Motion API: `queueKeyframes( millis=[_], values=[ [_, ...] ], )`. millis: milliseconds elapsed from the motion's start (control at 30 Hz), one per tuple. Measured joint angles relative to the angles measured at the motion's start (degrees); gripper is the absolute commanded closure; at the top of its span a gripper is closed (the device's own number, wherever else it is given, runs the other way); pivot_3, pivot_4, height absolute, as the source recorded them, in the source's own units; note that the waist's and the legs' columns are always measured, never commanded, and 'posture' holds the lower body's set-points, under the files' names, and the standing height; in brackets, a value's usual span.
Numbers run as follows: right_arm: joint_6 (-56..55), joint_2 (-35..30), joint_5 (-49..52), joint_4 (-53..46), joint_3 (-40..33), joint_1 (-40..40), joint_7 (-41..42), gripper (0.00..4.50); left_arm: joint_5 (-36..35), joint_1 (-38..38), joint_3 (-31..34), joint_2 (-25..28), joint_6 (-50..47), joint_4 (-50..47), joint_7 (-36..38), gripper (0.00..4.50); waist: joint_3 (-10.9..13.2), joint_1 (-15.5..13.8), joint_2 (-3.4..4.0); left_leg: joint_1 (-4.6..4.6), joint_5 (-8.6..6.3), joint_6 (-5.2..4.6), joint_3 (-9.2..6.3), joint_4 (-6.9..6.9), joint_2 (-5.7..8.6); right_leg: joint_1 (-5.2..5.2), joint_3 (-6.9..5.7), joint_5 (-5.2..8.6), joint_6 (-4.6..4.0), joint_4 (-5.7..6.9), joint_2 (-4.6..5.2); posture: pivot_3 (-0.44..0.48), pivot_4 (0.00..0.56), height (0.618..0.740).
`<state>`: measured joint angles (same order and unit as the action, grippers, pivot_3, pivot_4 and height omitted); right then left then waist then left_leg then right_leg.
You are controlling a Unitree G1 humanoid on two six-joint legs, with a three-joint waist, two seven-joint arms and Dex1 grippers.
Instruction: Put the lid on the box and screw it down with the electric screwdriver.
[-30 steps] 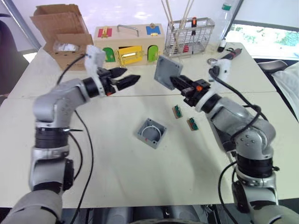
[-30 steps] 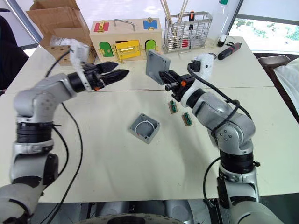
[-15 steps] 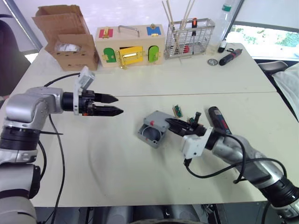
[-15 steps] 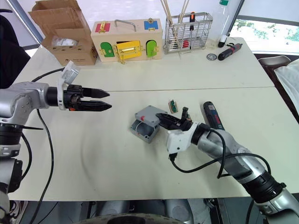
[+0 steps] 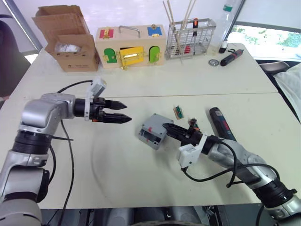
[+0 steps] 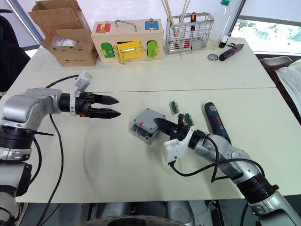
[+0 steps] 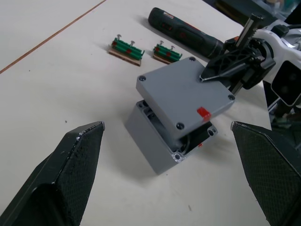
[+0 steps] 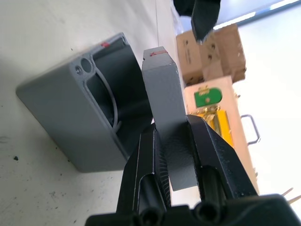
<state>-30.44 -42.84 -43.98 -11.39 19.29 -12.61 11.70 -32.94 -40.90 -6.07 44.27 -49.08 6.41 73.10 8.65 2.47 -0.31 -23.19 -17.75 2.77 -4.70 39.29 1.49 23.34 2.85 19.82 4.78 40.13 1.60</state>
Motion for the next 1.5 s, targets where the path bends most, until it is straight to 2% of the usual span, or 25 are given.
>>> queueKeyframes(
  millis=[433,933,1133,1267,1367,1500],
  values=[
    [-6.3,1.5,-5.4,6.0,0.1,-2.6,-5.3,4.31,0.2,0.0,0.0,-1.0,-0.3,-0.3,-0.8,0.06,0.0,0.1,0.00,0.01,0.01,0.02,0.01,0.01,0.00,0.00,0.00,0.00,0.00,0.03,-0.01,0.000,0.150,0.740],
    [-7.1,3.6,-7.1,6.3,0.1,-2.5,-5.9,4.31,1.0,0.0,0.0,-2.2,-0.5,-0.3,-1.2,0.06,0.0,0.1,0.00,0.02,0.01,0.02,0.01,0.01,0.00,0.00,0.00,0.00,0.00,0.05,0.00,0.000,0.150,0.740],
    [-7.4,3.6,-8.0,6.4,0.1,-2.0,-6.4,4.31,1.4,-0.5,-0.4,-3.9,-0.2,-0.3,-1.9,0.06,0.0,0.1,-0.01,0.03,0.01,0.02,0.01,0.02,0.00,0.00,0.00,0.00,0.00,0.06,-0.01,0.000,0.150,0.740],
    [-7.4,3.9,-8.4,7.1,0.2,-1.6,-7.4,4.31,5.4,-1.7,-5.9,-9.2,5.3,-0.7,-2.2,0.06,0.0,-0.2,-0.03,0.03,0.01,0.02,0.02,0.16,0.01,-0.12,0.00,0.00,0.00,0.05,0.02,0.000,0.150,0.740],
    [-7.4,4.2,-8.7,7.1,0.2,-1.4,-7.9,4.31,7.6,-1.7,-8.4,-11.3,8.9,-0.9,-2.1,0.82,0.0,0.1,-0.03,0.06,0.01,0.02,0.02,0.15,-0.01,-0.12,0.00,0.00,0.00,0.08,-0.02,0.000,0.150,0.740],
    [-7.0,4.6,-8.7,7.1,0.2,-1.0,-8.0,4.31,8.6,-1.8,-8.7,-12.9,11.2,0.0,-2.1,2.80,0.0,0.1,-0.02,0.09,0.01,0.02,0.03,0.14,-0.02,-0.13,0.01,0.00,0.00,0.09,-0.03,0.000,0.150,0.740]
  ],
)
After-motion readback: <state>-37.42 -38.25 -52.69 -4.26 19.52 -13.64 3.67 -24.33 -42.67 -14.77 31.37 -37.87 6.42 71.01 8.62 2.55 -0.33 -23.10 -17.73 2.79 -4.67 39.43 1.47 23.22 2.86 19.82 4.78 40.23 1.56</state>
